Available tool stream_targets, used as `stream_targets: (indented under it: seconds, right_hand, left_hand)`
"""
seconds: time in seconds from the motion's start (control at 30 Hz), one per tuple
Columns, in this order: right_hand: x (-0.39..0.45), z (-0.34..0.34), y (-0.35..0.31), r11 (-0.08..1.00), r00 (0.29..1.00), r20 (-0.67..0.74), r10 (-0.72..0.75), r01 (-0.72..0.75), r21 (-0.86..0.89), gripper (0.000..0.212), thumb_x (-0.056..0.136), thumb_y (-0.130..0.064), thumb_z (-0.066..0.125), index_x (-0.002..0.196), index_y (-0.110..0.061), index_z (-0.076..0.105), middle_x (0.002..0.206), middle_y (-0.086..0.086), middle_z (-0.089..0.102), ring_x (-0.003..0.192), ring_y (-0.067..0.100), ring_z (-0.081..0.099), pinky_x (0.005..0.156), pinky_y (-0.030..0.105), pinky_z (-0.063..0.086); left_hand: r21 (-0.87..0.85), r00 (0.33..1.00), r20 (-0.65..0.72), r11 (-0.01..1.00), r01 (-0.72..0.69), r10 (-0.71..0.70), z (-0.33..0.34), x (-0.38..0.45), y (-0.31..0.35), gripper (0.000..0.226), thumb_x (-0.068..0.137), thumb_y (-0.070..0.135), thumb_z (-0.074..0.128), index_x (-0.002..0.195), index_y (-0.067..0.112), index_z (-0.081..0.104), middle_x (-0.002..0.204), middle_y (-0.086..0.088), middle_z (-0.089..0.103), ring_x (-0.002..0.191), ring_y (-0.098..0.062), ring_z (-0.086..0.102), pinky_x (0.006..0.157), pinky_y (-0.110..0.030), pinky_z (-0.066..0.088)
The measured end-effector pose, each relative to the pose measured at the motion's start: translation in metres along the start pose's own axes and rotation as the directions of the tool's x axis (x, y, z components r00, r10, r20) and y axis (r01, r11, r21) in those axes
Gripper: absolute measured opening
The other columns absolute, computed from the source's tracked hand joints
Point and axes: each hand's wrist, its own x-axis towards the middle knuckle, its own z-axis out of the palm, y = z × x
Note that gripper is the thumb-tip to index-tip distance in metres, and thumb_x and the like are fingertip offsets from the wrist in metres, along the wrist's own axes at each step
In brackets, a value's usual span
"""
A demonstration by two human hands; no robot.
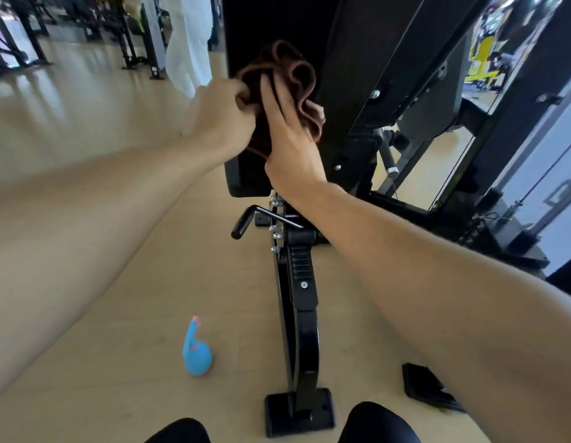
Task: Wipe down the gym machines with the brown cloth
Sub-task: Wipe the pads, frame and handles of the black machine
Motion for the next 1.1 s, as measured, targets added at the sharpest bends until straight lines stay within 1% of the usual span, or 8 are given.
stream_targets:
  seconds: [0.1,0.23,0.37,0.47,0.6,0.67,0.77,1.1]
  right_hand:
    - [-0.011,-0.064,0.030,0.997,0.913,-0.404,-0.065,0.072,0.002,0.069,0.090,0.021,0.049,0.155,0.001,0.034,0.162,0.020,0.029,0.153,0.038,0.024,0.125,0.032,0.024]
    - [-0.030,-0.097,0.049,0.982,0.772,-0.617,0.150,-0.042,0.186,0.064,0.100,0.007,0.051,0.156,-0.011,0.024,0.164,0.008,0.019,0.154,0.022,0.015,0.126,0.037,0.021]
    - [-0.006,-0.144,0.052,0.918,0.564,-0.742,0.362,-0.081,0.387,0.065,0.099,0.002,0.054,0.159,-0.005,0.028,0.167,0.019,0.014,0.155,0.024,0.013,0.121,0.015,0.019]
    - [0.044,-0.181,0.076,0.980,0.678,-0.723,0.133,0.018,0.196,0.064,0.096,0.008,0.054,0.155,0.004,0.031,0.164,0.027,0.020,0.153,0.031,0.018,0.117,0.010,0.019]
    - [0.058,-0.168,0.104,0.997,0.804,-0.590,0.080,-0.058,0.057,0.066,0.095,0.004,0.055,0.157,-0.005,0.036,0.166,0.017,0.025,0.152,0.029,0.028,0.122,0.037,0.033]
    - [0.045,-0.153,0.111,0.992,0.811,-0.571,0.129,-0.104,0.076,0.064,0.095,0.001,0.058,0.156,-0.011,0.040,0.166,0.012,0.028,0.151,0.026,0.030,0.121,0.026,0.031]
    - [0.037,-0.147,0.110,0.974,0.783,-0.582,0.219,-0.146,0.171,0.067,0.092,0.004,0.064,0.153,-0.015,0.046,0.163,0.006,0.038,0.148,0.021,0.037,0.111,0.006,0.024]
    - [0.077,-0.196,0.098,0.995,0.691,-0.716,-0.103,0.068,-0.077,0.053,0.090,0.012,0.053,0.142,0.004,0.053,0.153,0.028,0.042,0.145,0.042,0.037,0.127,0.037,0.017]
  left_hand:
    - [-0.106,0.864,-0.236,0.872,-0.477,0.444,0.004,0.008,0.079,0.018,0.093,0.025,0.057,0.103,0.016,0.069,0.091,0.005,0.071,0.081,-0.017,0.067,0.073,-0.040,0.055]
    - [-0.160,0.687,-0.332,0.679,-0.717,0.647,0.003,-0.012,0.134,0.028,0.096,0.028,0.066,0.117,0.009,0.070,0.102,0.002,0.072,0.091,-0.012,0.069,0.080,-0.035,0.057]
    - [0.230,0.381,-0.554,0.576,-0.784,0.740,-0.010,0.000,0.168,0.035,0.093,0.027,0.068,0.125,0.016,0.062,0.119,-0.010,0.068,0.117,-0.026,0.056,0.101,-0.044,0.044]
    - [0.497,0.133,-0.661,0.564,-0.660,0.738,-0.026,0.043,0.201,0.030,0.091,0.033,0.066,0.115,0.018,0.058,0.099,-0.006,0.074,0.098,-0.021,0.060,0.089,-0.032,0.041]
    - [0.540,0.145,-0.689,0.637,-0.550,0.710,-0.030,0.066,0.222,0.031,0.095,0.042,0.059,0.091,0.015,0.074,0.078,0.000,0.072,0.071,-0.021,0.069,0.072,-0.028,0.045]
    - [0.524,0.190,-0.680,0.651,-0.549,0.708,-0.023,0.062,0.229,0.034,0.095,0.040,0.059,0.102,0.011,0.073,0.089,-0.004,0.074,0.081,-0.027,0.071,0.078,-0.036,0.050]
    - [0.535,0.206,-0.675,0.662,-0.524,0.708,-0.021,0.062,0.231,0.039,0.093,0.040,0.059,0.113,0.008,0.071,0.096,-0.007,0.073,0.089,-0.031,0.070,0.087,-0.039,0.047]
    - [0.504,0.199,-0.668,0.632,-0.588,0.717,-0.021,0.061,0.227,0.029,0.094,0.030,0.059,0.096,0.004,0.071,0.086,-0.011,0.071,0.078,-0.032,0.068,0.080,-0.035,0.037]
